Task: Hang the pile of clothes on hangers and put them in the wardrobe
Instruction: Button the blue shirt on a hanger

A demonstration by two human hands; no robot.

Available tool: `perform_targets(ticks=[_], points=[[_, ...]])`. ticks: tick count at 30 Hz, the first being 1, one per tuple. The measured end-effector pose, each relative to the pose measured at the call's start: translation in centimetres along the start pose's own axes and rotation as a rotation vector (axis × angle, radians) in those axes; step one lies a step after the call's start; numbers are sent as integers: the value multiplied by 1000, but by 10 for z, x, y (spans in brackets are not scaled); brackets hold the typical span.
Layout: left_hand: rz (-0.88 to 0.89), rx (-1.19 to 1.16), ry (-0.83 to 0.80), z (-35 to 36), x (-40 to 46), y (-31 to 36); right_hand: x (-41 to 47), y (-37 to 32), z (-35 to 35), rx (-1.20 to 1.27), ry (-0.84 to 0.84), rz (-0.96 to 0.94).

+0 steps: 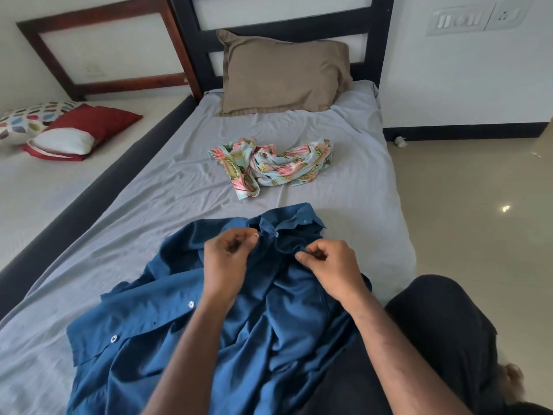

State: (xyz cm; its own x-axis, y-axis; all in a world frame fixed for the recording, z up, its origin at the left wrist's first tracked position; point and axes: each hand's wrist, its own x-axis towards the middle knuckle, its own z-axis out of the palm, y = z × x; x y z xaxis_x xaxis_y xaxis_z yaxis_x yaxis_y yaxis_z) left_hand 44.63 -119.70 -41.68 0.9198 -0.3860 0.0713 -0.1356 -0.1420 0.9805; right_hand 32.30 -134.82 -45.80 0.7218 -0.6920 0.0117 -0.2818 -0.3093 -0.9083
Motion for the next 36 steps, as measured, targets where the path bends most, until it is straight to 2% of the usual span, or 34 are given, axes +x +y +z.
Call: perform_targets(ticks=[2, 8, 10, 13, 17, 19, 27, 36], points=[[-17, -38, 29, 8, -17, -8, -1, -2, -1, 106, -34, 76], [-86, -68, 345, -8, -20, -28, -4, 3, -2, 485, 48, 258], [-107, -103, 303, -15, -18, -28, -3, 1, -2, 474, 43, 245], [-112, -87, 117, -4, -26, -21, -5, -1, 1, 423, -15, 218], [-66, -6, -149, 24, -47, -16, -12, -3, 2, 392, -188, 231], [-39, 37, -212, 33, -54, -16, -17, -6, 1, 380, -252, 231], [-67, 24, -55, 40, -63, -17, -16, -7, 3, 390, -164, 161], [-80, -33, 52, 47, -70, -15, -21, -12, -1, 344, -177, 57]])
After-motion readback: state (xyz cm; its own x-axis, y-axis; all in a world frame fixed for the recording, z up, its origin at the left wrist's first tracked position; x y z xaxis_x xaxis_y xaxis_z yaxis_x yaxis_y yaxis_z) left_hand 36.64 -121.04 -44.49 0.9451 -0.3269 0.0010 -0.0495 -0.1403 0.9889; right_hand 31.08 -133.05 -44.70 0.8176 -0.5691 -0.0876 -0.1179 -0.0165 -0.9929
